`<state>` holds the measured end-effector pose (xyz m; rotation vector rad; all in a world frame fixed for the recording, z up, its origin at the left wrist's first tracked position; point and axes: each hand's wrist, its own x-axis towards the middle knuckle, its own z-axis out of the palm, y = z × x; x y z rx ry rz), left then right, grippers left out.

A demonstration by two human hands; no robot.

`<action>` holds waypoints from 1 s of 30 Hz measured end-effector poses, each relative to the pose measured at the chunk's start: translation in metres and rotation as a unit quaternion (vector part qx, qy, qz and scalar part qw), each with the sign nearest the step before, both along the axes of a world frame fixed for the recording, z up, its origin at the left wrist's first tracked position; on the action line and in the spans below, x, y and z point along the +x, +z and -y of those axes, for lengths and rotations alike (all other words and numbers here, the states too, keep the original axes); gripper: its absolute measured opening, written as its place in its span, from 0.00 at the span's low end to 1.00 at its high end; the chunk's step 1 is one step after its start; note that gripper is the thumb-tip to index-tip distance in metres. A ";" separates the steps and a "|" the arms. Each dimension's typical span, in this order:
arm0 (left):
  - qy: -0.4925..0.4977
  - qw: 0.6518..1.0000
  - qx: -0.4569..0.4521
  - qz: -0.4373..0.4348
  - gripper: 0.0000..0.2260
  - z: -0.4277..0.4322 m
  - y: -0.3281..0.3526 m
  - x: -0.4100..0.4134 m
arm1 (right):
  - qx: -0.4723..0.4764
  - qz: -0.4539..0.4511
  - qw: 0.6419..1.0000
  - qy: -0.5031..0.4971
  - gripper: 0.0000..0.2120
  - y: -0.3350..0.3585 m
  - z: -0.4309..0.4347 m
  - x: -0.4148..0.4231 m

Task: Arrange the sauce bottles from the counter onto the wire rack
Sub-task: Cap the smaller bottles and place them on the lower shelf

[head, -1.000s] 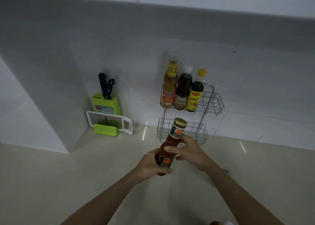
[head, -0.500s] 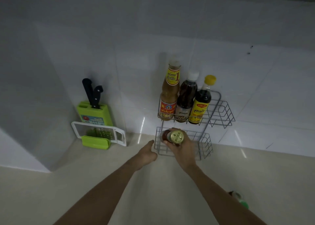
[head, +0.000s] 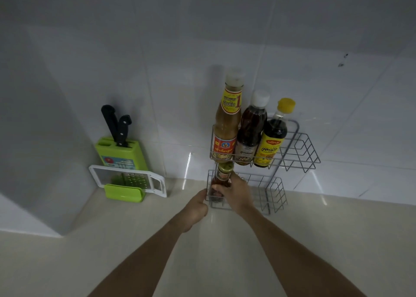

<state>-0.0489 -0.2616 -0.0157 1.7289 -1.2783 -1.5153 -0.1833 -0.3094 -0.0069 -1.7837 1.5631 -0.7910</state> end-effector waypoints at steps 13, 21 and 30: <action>0.002 1.000 0.010 -0.018 0.33 0.004 -0.011 0.006 | 0.048 -0.033 0.997 0.046 0.22 0.008 0.006 0.004; 0.019 0.999 -0.005 0.040 0.32 -0.018 -0.018 0.014 | 0.106 -0.025 0.990 0.084 0.30 0.017 -0.017 -0.006; 0.038 0.995 -0.086 -0.015 0.26 -0.114 -0.008 0.004 | 0.017 0.013 0.998 0.067 0.17 0.043 -0.103 -0.062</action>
